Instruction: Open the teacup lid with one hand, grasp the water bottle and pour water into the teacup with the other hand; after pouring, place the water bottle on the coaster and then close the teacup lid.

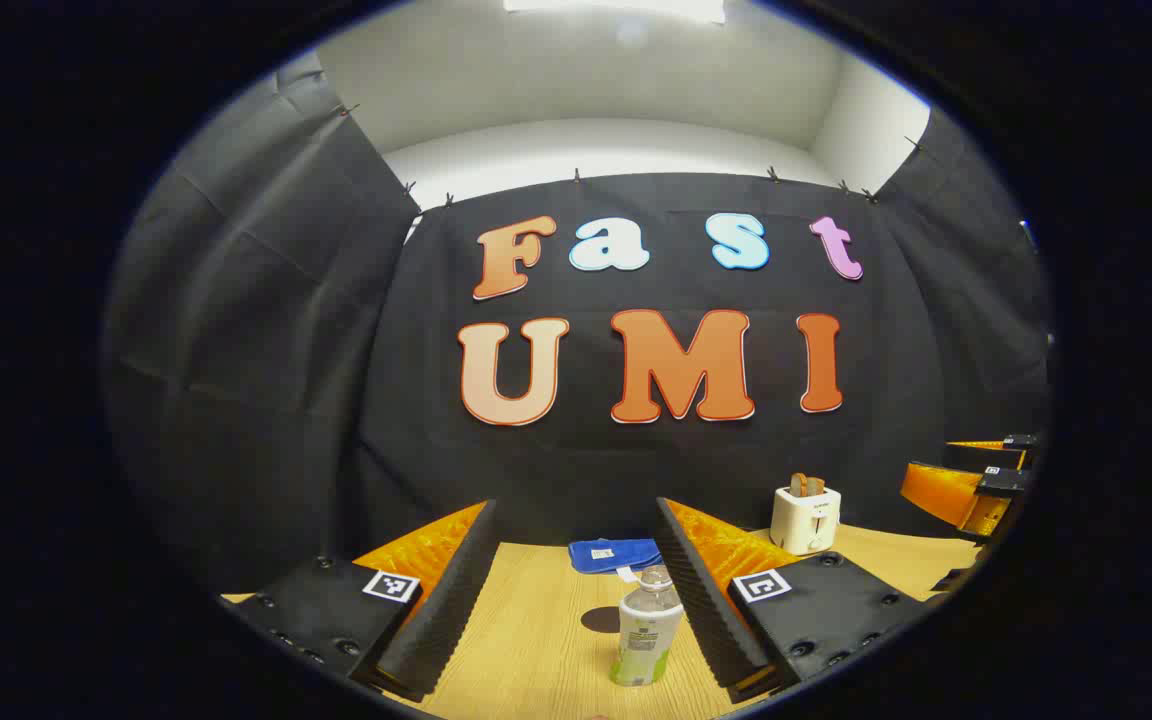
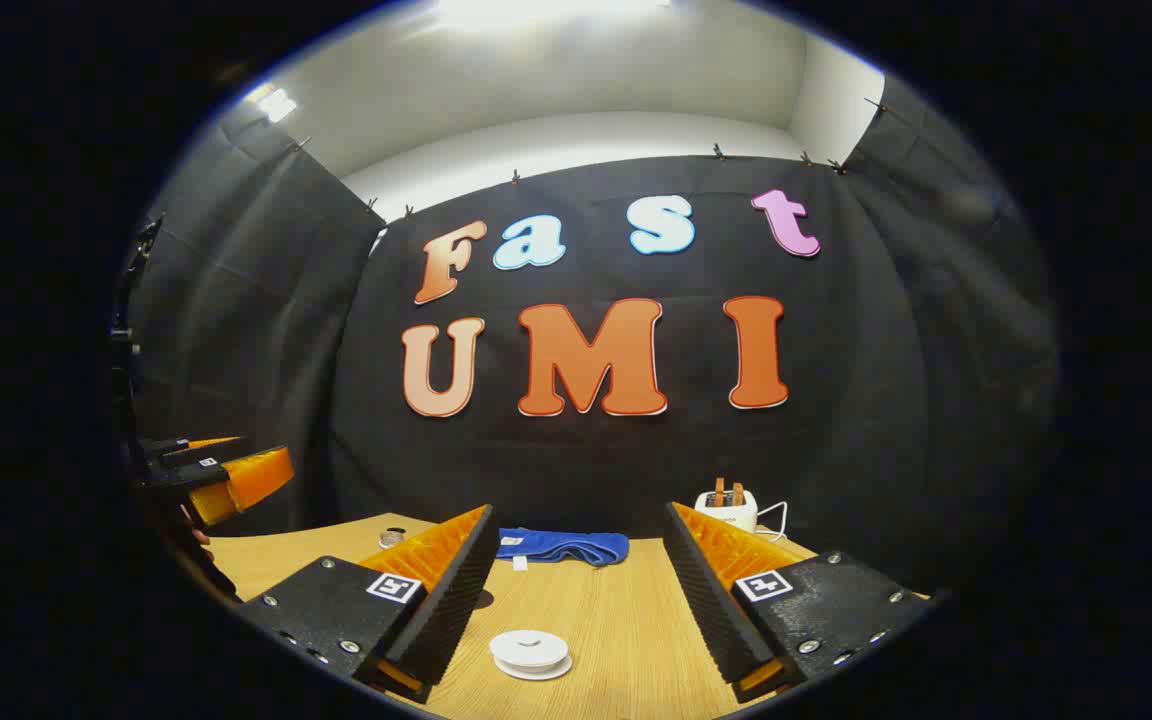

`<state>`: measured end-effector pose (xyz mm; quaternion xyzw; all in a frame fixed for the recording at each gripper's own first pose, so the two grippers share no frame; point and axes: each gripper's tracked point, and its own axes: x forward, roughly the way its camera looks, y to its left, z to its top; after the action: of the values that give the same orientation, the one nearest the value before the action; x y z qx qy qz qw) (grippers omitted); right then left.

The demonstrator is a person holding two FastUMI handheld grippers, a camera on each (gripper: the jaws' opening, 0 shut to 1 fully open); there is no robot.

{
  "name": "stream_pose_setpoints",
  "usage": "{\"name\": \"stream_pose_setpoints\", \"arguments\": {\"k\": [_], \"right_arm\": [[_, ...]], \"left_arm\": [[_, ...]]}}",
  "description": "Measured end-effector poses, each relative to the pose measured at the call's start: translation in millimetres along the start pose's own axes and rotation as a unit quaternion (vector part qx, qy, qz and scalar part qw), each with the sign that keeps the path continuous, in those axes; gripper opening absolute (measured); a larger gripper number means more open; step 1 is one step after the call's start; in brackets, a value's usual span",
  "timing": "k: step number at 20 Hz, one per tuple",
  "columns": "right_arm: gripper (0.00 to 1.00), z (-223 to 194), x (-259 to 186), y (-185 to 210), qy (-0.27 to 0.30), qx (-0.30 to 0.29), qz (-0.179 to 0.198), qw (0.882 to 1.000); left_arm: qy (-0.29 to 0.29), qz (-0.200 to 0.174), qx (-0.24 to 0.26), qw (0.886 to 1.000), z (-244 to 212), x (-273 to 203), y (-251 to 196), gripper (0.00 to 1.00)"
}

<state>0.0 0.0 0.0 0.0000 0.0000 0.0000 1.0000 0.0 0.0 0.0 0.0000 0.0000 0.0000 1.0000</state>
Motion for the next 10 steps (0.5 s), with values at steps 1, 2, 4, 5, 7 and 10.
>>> {"name": "stream_pose_setpoints", "arguments": {"k": [1,2,4,5,7,10], "right_arm": [[0.98,0.6,0.0,2.2,0.0,-0.003,0.002,1.0],[0.98,0.8,-0.9,4.1,0.0,-0.006,0.004,1.0],[0.98,-0.1,-0.6,9.6,0.002,-0.01,0.009,1.0],[0.98,-0.4,-1.5,11.7,0.002,-0.011,0.012,1.0],[0.98,-1.8,0.4,15.3,0.002,-0.014,0.016,1.0],[0.98,-10.9,3.4,19.6,0.013,-0.015,0.016,1.0]], "left_arm": [[0.001,0.002,-0.008,1.0,0.5,-0.5,2.5,0.98],[0.003,0.001,-0.015,1.0,0.5,-1.1,4.0,0.98],[0.004,0.003,-0.021,1.0,1.5,-2.2,9.3,0.98],[0.003,0.006,-0.017,1.0,1.5,-1.7,13.1,0.98],[-0.002,0.009,-0.011,1.0,3.4,-3.8,15.7,0.99],[-0.016,0.019,-0.012,1.0,9.7,-5.8,21.0,0.98]]}}
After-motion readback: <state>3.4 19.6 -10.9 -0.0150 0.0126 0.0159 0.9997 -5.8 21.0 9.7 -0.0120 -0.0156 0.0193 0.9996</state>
